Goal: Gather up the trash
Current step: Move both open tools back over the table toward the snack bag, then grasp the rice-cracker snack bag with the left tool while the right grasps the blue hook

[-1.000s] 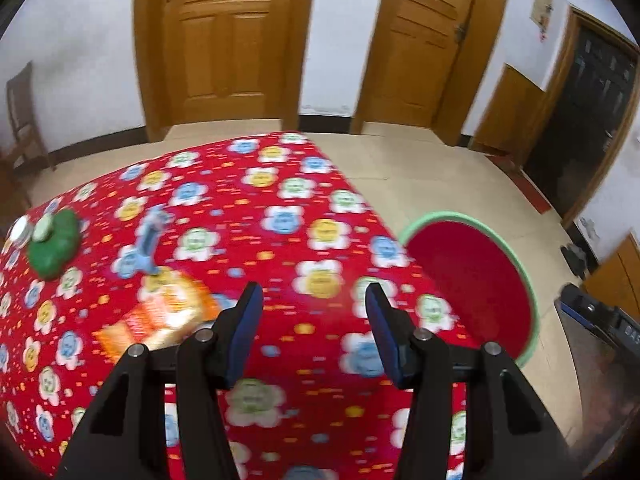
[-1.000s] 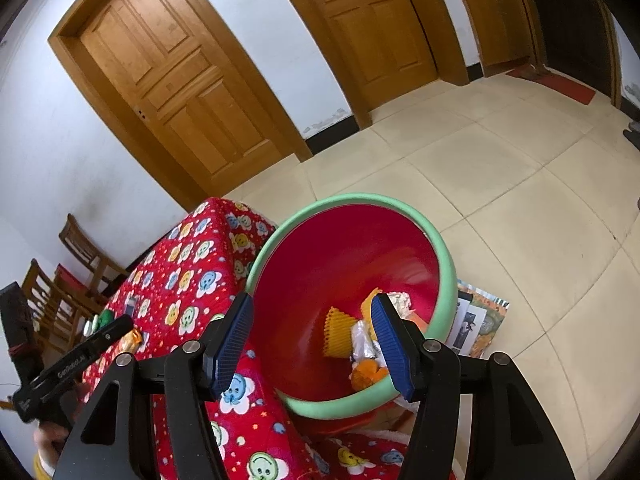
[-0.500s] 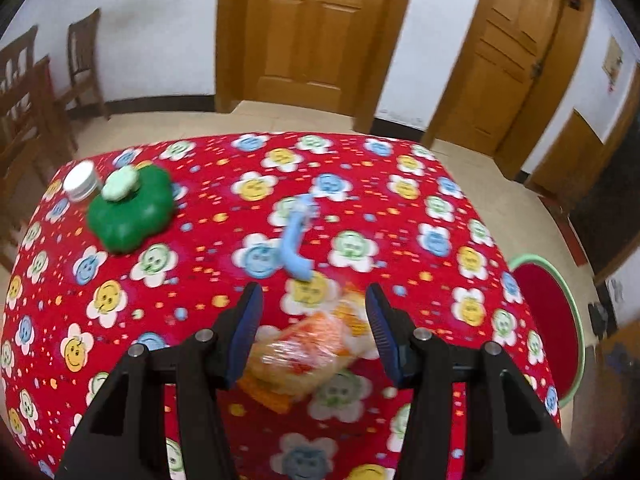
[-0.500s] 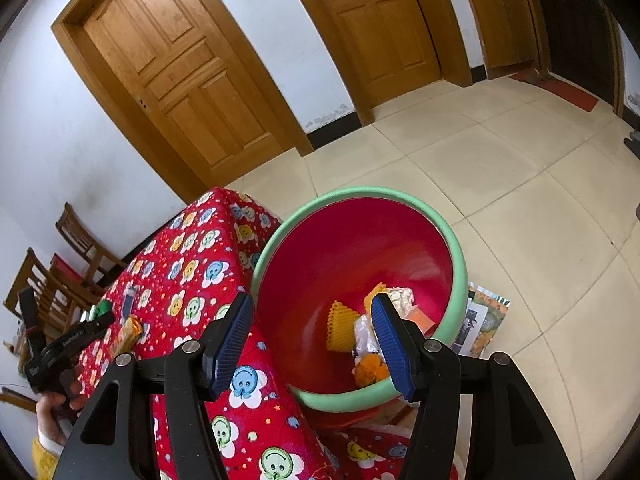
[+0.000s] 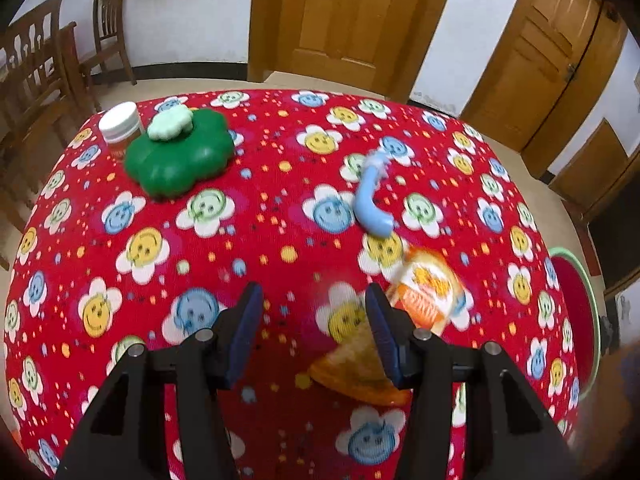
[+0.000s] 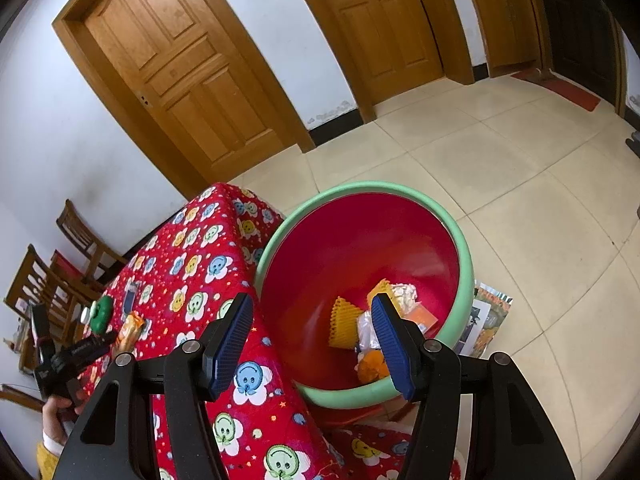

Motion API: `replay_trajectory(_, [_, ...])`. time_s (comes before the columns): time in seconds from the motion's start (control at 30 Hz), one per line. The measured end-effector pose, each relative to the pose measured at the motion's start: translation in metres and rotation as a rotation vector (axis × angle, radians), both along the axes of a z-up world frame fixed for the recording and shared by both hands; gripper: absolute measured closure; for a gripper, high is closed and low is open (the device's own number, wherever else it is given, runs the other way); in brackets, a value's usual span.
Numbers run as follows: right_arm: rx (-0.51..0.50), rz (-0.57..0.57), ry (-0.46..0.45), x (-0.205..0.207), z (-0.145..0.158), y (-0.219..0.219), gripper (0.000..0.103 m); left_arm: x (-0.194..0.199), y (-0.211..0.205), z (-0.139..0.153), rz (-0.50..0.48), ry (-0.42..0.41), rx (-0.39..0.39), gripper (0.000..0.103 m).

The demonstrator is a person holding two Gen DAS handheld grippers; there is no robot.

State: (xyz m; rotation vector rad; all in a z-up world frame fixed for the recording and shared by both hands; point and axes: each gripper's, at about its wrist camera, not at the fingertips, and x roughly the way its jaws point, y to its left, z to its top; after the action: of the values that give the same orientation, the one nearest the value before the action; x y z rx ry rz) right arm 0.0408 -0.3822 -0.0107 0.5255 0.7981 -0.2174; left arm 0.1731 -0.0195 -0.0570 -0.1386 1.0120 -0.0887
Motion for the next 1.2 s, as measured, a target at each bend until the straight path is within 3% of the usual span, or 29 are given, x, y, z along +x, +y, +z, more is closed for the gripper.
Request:
replay_trajectory(0.43, [0.002,0.009,-0.002,0.0,0.002,0.004,0.04,-0.028,-0.03,0.021,-0.062,-0.064,-0.097,0.05])
replay_trajectory(0.7, [0.0,0.017,0.002,0.0,0.003,0.007,0.04,-0.02,-0.059,0.008,-0.123,-0.025,-0.087,0.05])
replay_trajectory(0.97, [-0.007,0.028,0.012,0.005,0.005,0.01,0.04,-0.013,-0.067,-0.005,-0.107,0.001,-0.055,0.05])
replay_trajectory(1.2, [-0.038,0.083,0.011,0.019,0.016,0.026,0.04,-0.015,-0.067,-0.009,-0.109,-0.024,-0.035,0.062])
